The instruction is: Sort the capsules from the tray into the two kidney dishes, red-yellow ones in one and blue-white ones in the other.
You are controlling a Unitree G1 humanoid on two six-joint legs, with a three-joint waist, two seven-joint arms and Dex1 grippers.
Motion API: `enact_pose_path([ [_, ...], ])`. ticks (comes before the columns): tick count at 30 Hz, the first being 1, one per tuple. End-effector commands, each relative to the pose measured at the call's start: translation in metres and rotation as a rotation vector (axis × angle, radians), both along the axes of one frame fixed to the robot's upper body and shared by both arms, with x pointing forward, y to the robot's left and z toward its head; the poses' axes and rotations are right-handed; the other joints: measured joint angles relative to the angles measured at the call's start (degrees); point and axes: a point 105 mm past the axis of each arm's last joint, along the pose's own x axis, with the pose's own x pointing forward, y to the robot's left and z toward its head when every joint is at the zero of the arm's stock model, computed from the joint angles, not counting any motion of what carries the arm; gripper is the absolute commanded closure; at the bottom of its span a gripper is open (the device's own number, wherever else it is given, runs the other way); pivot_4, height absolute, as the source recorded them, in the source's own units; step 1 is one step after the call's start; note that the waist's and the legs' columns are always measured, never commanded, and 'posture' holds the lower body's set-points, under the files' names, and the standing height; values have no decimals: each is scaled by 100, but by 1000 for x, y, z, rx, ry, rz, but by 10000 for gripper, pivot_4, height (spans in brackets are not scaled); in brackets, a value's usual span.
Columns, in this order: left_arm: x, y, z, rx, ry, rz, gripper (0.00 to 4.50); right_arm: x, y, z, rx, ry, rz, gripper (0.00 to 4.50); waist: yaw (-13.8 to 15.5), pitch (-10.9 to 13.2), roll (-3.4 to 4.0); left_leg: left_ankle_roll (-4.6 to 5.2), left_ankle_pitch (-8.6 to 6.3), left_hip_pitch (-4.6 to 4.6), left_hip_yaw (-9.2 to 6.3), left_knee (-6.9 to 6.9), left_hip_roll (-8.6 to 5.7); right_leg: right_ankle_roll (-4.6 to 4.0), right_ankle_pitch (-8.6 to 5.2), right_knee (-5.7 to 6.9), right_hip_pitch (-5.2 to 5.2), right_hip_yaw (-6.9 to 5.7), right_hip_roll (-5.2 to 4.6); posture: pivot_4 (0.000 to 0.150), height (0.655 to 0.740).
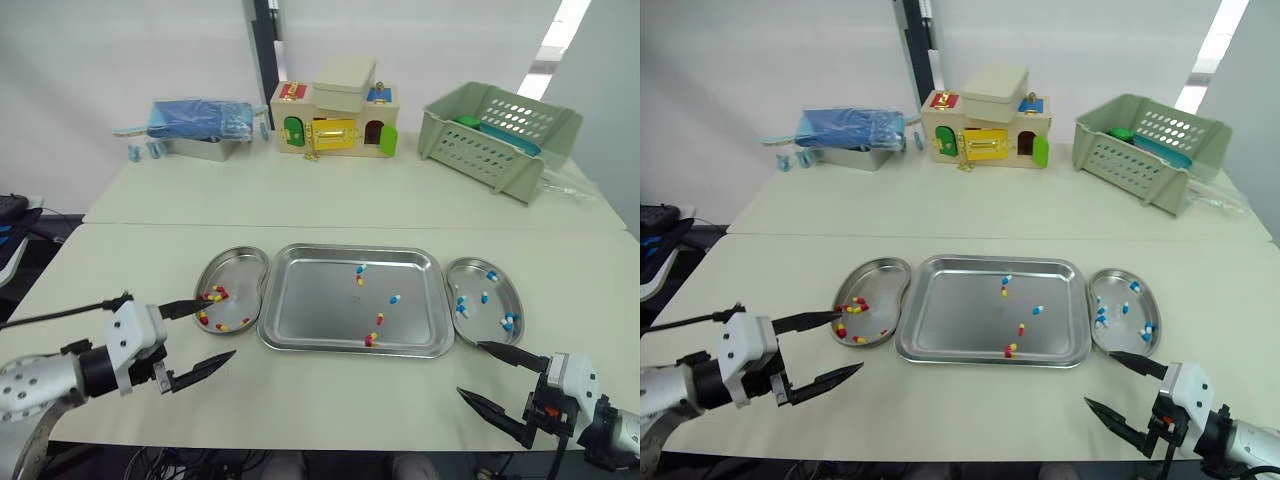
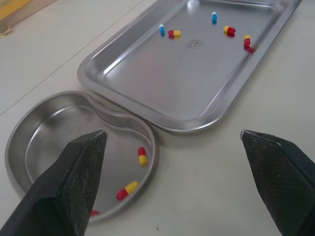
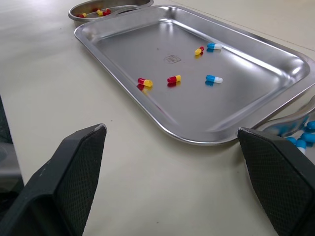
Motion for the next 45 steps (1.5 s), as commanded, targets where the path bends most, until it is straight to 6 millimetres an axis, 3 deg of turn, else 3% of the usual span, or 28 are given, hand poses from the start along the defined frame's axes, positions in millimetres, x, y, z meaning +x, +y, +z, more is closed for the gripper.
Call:
enact_pose_path([
  [1,14,-18,5,65,81,-116,0,-3,7,8,2,-34,-2,412,-1,1,2,0,0,0,-3,0,2,-1,0,4,-3,-1,3,1500,7400],
  [6,50,-46,16,114,58,-261,0,-7,13,6,3,-17,-16,412,-33,0,11,0,1,5,0,3,1,-1,0,10,-1,1,5,1500,7400],
  [13,88,-92,11,189,52,-481,0,-9,26,9,26,-19,-36,412,-26,2,8,-1,1,-5,-4,10,-2,0,0,9,-6,-3,6,1500,7400],
  [18,122,-121,7,212,65,-504,0,-10,31,8,38,-16,-51,412,-37,4,3,0,2,-10,-6,16,-4,0,0,9,-7,-5,6,1500,7400],
  [22,137,-141,6,227,52,-524,0,-12,32,7,41,-13,-58,412,-57,6,0,0,2,-21,-10,18,-5,1,0,9,-14,-7,6,1500,7400],
  [26,144,-167,10,222,48,-583,0,-14,32,4,47,-3,-60,412,-66,11,-9,0,3,-24,-13,19,-6,1,0,10,-16,-11,5,1500,7400],
  [29,146,-174,6,275,57,-612,0,-14,33,2,50,-1,-58,412,-70,14,-14,0,3,-31,-15,24,-9,2,0,8,-17,-14,4,1500,7400],
  [32,151,-174,4,279,69,-582,6087,-15,32,0,49,-2,-60,0,-130,13,-13,0,3,-30,-15,21,-8,2,0,11,-22,-13,5,1500,7400],
  [35,153,-173,3,280,84,-561,15454,-15,31,-3,48,-2,-65,0,-134,13,-13,1,4,-30,-16,20,-8,2,0,14,-25,-12,5,1500,7400],
  [39,155,-171,10,198,64,-488,15454,-18,30,-7,51,-7,-81,0,-123,13,-13,1,4,-34,-20,21,-8,2,0,13,-26,-14,4,1500,7400],
  [45,137,-180,27,-43,79,-272,15454,-22,34,-11,59,-5,-93,0,-122,11,-9,-2,6,-36,-28,21,-4,2,0,14,-26,-15,4,1500,7400],
])
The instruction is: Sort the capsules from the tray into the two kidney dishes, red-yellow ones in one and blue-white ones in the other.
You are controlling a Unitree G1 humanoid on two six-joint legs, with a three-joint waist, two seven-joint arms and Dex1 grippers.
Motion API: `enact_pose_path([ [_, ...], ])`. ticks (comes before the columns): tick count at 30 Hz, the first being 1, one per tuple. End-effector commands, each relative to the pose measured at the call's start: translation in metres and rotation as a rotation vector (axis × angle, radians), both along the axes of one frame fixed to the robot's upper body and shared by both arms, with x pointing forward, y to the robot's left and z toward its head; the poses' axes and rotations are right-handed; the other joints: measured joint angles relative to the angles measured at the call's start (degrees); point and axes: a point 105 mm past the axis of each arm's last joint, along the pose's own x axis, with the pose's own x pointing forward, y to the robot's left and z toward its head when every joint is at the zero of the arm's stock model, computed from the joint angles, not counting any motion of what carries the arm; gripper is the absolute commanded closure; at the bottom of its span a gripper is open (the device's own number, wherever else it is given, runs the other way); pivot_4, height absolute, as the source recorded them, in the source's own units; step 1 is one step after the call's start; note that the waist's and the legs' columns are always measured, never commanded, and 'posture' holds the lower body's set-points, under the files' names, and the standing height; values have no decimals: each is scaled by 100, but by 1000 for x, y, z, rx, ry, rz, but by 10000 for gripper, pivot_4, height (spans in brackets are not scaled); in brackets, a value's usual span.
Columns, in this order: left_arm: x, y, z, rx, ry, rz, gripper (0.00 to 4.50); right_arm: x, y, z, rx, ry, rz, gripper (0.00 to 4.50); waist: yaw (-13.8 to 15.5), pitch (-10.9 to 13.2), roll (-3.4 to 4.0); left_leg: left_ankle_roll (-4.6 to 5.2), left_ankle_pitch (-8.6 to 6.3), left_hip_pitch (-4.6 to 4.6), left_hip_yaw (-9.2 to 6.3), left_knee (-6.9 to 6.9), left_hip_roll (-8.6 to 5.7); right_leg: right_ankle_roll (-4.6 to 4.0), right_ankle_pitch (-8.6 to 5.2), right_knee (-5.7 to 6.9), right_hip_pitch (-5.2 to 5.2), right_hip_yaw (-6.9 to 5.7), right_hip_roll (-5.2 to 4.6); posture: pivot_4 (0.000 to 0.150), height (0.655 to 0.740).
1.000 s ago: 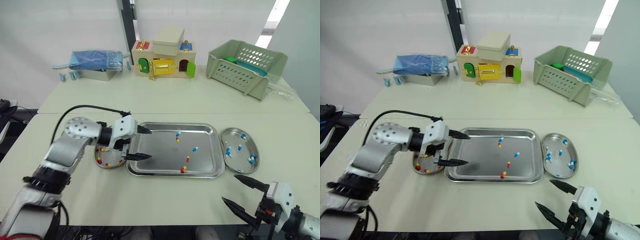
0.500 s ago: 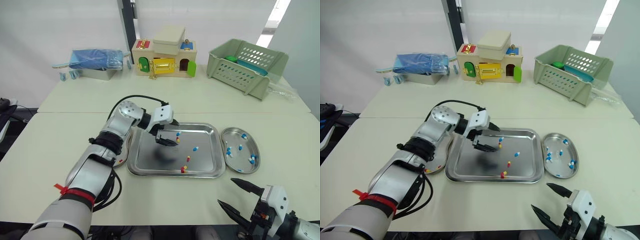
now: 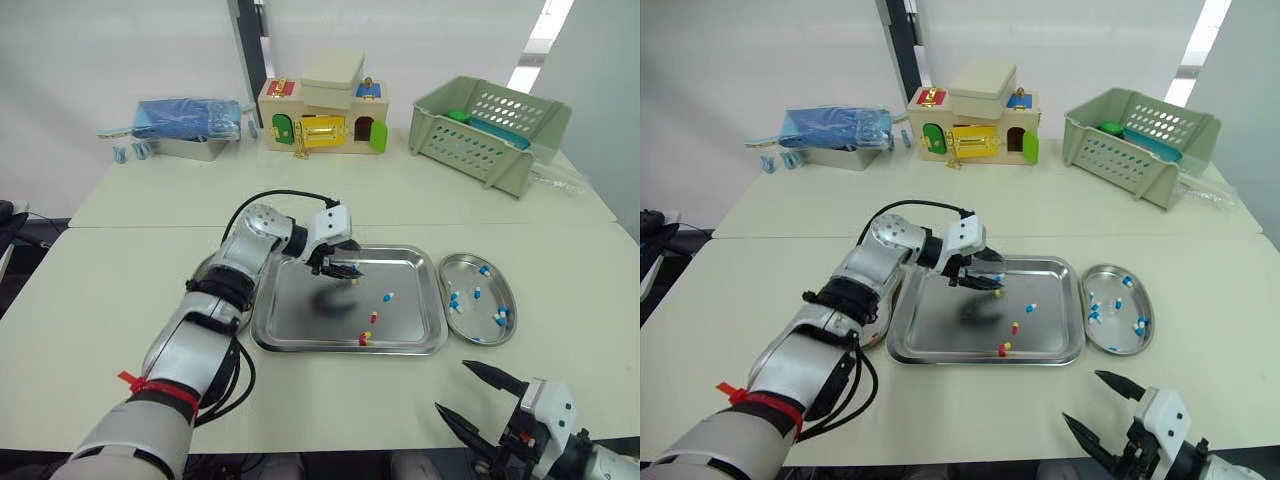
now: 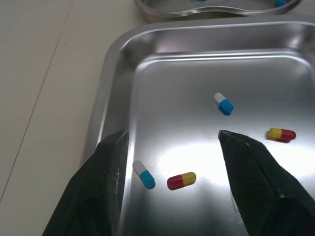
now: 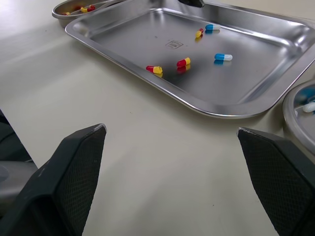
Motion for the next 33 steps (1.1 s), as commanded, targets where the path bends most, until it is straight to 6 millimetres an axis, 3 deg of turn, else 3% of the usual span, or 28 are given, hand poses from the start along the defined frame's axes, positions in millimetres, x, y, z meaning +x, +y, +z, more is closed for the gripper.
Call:
enact_pose_path([
  [1,-11,-10,27,-139,-4,154,15454,-3,4,4,3,-32,9,0,9,0,0,-4,2,-1,-1,1,0,0,0,0,0,0,0,1500,7400],
  [5,-30,-20,25,-202,50,330,15454,-6,5,2,6,-21,18,0,59,-2,3,-4,2,-1,-2,6,-1,0,0,-1,6,-1,-2,1500,7400],
  [10,-22,-24,22,-265,31,645,15454,-4,0,4,-9,-22,27,0,138,-3,3,-1,1,6,-1,11,-4,1,1,0,15,0,-3,1500,7400],
  [18,-20,-24,-4,-127,-48,956,15454,-7,1,12,-16,-12,40,0,158,-2,2,-2,0,5,3,10,-5,1,1,-4,15,1,-5,1500,7400],
  [24,-34,-37,-22,-70,33,1025,15454,-11,5,23,-22,5,55,0,161,-2,1,-2,0,3,6,10,-7,1,1,-5,15,2,-8,1500,7400],
  [33,-47,-40,-41,-16,156,1068,15454,-14,4,29,-35,34,64,0,160,-6,5,-2,0,5,9,8,-7,1,1,-6,15,3,-8,1500,7400],
])
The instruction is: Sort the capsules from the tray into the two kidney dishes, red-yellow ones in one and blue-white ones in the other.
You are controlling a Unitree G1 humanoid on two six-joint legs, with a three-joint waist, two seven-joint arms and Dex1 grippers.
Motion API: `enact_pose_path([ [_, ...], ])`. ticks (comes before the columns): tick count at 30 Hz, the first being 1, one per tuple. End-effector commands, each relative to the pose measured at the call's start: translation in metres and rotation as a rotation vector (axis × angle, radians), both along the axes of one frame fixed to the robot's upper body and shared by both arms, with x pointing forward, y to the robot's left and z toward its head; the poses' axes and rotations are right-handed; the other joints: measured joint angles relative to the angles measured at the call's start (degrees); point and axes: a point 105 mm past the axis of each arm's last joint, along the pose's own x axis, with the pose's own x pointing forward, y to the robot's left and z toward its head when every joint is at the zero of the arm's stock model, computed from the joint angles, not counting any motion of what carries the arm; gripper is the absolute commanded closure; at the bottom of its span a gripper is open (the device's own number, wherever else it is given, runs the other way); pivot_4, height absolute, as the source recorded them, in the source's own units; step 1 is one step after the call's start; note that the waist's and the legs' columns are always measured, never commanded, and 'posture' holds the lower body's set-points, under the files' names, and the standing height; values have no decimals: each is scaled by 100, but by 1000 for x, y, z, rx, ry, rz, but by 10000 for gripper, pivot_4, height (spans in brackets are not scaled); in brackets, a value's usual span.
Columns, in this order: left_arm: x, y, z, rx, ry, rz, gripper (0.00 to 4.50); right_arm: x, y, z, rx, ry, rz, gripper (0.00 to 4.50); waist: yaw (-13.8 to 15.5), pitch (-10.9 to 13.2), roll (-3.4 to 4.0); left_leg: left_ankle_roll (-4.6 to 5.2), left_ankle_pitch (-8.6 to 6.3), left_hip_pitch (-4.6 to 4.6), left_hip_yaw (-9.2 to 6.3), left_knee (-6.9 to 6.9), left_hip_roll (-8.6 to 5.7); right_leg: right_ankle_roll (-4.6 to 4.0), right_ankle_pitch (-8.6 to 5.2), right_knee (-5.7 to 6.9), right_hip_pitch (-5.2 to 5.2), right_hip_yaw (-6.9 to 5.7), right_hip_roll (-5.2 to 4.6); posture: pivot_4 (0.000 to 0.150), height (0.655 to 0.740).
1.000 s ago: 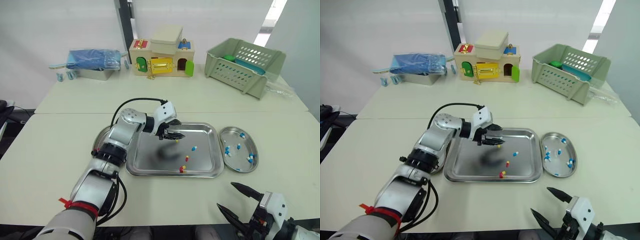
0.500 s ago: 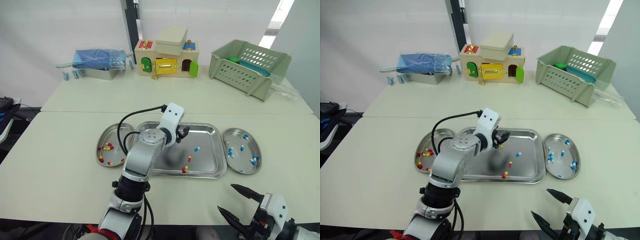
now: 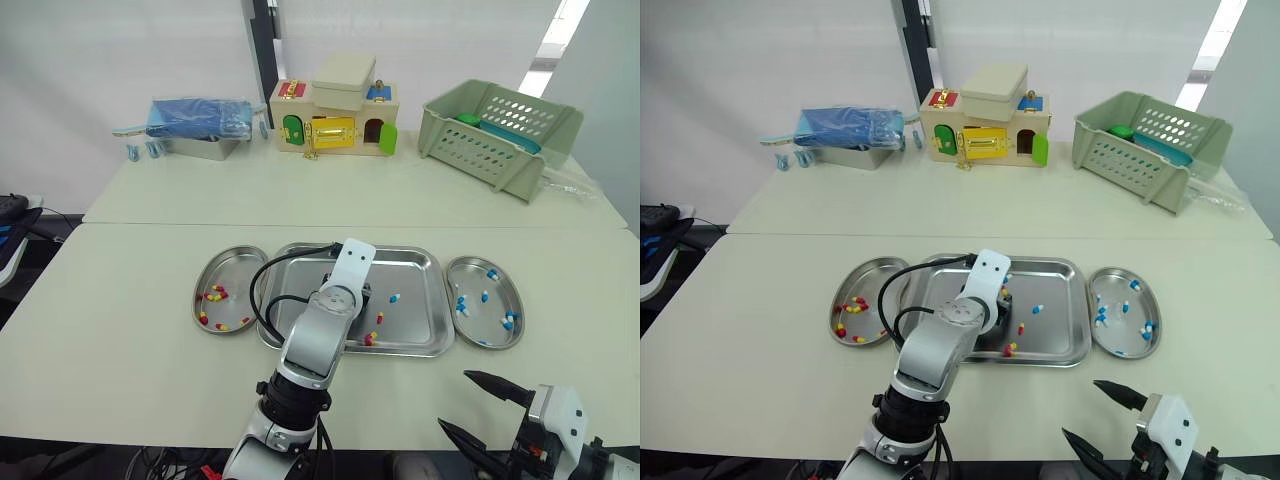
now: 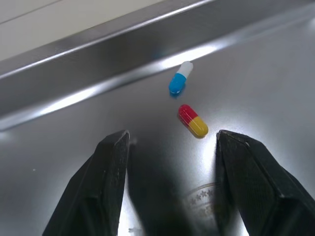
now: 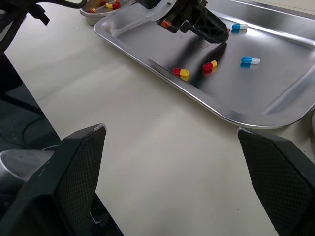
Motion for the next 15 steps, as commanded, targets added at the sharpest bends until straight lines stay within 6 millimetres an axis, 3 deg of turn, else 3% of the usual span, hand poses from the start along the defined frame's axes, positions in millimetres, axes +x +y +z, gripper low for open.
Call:
enact_pose_path([
  [1,-6,-12,5,-43,8,-9,15454,-1,2,10,0,-25,5,0,1,-1,1,0,0,0,0,0,0,0,0,0,0,0,0,1500,7400],
  [15,1,-10,-2,-71,43,11,15454,1,7,12,8,-21,4,0,4,-11,1,0,0,1,1,0,0,0,0,0,1,1,0,1500,7400],
])
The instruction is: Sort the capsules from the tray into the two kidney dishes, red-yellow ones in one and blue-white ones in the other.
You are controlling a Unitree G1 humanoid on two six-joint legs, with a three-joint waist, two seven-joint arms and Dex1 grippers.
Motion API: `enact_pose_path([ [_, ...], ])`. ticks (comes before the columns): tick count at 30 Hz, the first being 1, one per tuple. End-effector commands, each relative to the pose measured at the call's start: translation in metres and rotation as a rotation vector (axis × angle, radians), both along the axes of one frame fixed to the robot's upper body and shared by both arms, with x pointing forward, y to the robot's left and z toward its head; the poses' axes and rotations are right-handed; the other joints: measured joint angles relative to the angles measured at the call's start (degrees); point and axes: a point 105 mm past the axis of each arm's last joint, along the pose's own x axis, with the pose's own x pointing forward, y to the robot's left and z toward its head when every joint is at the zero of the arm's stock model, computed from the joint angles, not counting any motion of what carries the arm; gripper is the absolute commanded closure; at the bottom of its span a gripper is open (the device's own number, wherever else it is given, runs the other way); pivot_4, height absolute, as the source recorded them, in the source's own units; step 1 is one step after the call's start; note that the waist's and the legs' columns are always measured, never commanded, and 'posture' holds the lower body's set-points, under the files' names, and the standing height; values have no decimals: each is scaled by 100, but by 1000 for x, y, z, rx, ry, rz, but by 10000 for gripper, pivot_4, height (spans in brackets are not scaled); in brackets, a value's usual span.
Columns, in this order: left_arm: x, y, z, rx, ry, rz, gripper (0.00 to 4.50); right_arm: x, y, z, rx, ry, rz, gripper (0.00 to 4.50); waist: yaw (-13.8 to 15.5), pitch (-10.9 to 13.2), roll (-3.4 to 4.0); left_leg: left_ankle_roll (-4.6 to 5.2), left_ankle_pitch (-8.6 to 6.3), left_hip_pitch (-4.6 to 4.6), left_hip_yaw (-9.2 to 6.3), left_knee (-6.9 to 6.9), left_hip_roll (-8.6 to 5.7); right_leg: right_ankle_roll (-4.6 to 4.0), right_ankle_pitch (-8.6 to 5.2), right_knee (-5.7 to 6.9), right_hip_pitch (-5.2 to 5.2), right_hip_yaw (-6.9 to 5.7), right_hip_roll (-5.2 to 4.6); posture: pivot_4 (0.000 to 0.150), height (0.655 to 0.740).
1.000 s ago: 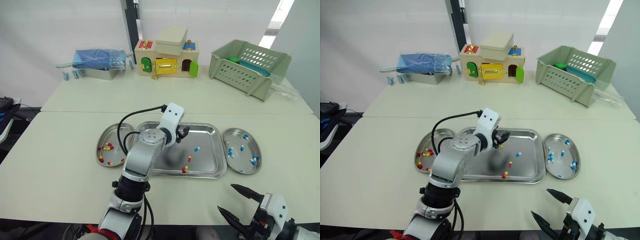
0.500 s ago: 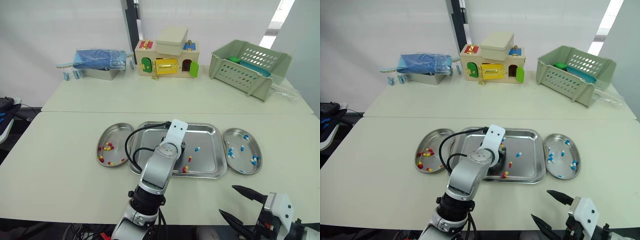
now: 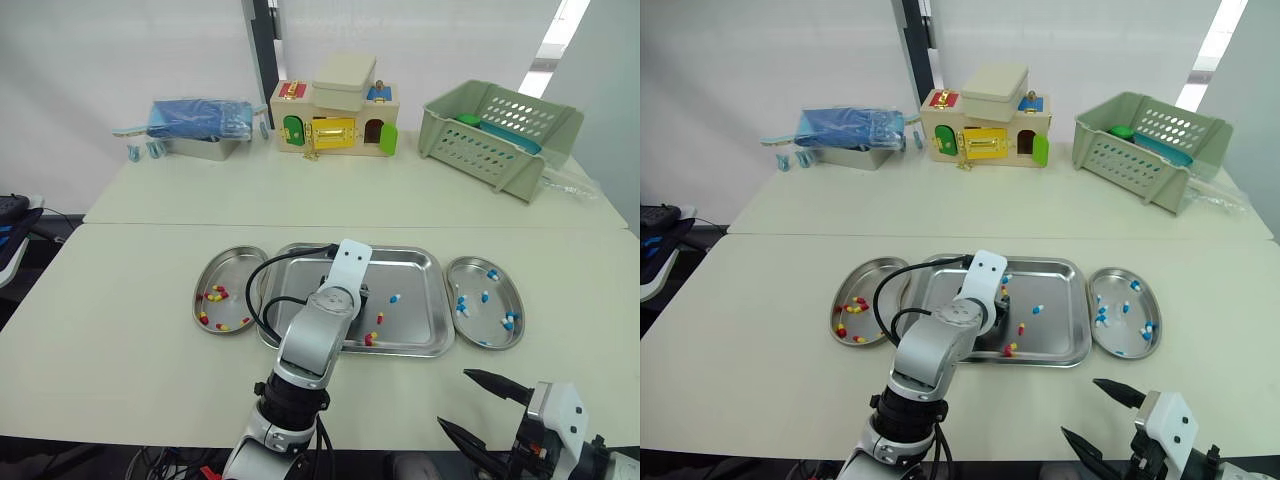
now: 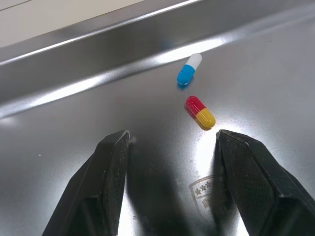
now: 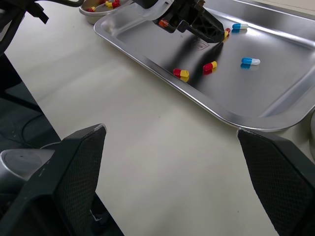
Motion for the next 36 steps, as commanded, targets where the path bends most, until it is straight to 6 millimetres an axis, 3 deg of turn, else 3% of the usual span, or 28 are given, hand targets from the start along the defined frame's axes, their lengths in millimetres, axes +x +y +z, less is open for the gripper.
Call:
enact_pose_path([
  [1,0,-12,0,-39,24,-8,15454,0,6,10,21,-34,16,0,0,-12,-1,0,0,1,0,0,0,0,0,0,0,0,0,1500,7400],
  [16,2,-20,-4,-54,34,-9,15454,1,8,13,29,-30,12,0,0,-108,-1,2,-1,9,3,-5,0,0,0,-6,9,1,0,1500,7400],
  [25,3,-20,-3,-56,33,-6,43925,2,8,12,29,-29,14,0,-4,-108,-1,2,-1,11,5,-6,0,0,0,-6,9,4,0,1500,7400],
  [36,4,-21,-2,-52,28,-17,44879,5,8,10,30,-30,15,0,-1,-112,1,2,-1,17,7,-7,0,0,0,-7,14,5,0,1500,7400],
])
